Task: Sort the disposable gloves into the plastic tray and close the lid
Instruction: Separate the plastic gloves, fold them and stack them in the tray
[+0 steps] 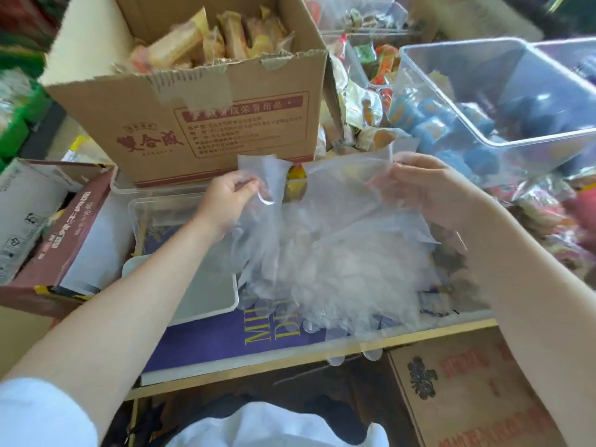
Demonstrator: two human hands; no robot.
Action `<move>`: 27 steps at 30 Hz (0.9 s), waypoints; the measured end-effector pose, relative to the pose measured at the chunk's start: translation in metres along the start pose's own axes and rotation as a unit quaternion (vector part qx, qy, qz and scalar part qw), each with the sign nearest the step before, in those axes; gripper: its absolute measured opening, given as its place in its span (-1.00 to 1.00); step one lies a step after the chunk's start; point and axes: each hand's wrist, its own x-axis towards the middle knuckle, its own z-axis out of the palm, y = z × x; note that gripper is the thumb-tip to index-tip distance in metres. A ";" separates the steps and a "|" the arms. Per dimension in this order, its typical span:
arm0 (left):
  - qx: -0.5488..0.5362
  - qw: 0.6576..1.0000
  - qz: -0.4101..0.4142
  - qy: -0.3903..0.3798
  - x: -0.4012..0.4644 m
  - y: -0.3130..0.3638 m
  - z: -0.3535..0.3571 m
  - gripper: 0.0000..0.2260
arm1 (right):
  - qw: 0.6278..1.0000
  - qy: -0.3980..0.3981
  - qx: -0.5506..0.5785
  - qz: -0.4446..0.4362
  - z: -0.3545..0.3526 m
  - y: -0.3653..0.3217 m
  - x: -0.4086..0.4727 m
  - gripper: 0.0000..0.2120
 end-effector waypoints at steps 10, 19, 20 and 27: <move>-0.158 0.973 -0.047 -0.160 -0.017 0.042 0.028 -0.85 | 0.976 0.210 0.043 -0.021 0.034 0.032 0.014 -0.85; -0.194 0.962 -0.086 -0.171 -0.029 0.027 0.037 -0.84 | 0.974 0.137 0.173 0.049 0.046 0.050 0.022 -0.71; -0.196 0.960 -0.083 -0.181 -0.031 0.026 0.037 -0.82 | 0.974 0.133 0.175 0.049 0.046 0.049 0.022 -0.71; -0.235 0.939 -0.089 -0.234 -0.035 0.021 0.038 -0.89 | 0.982 0.120 0.137 0.051 0.046 0.053 0.028 -0.76</move>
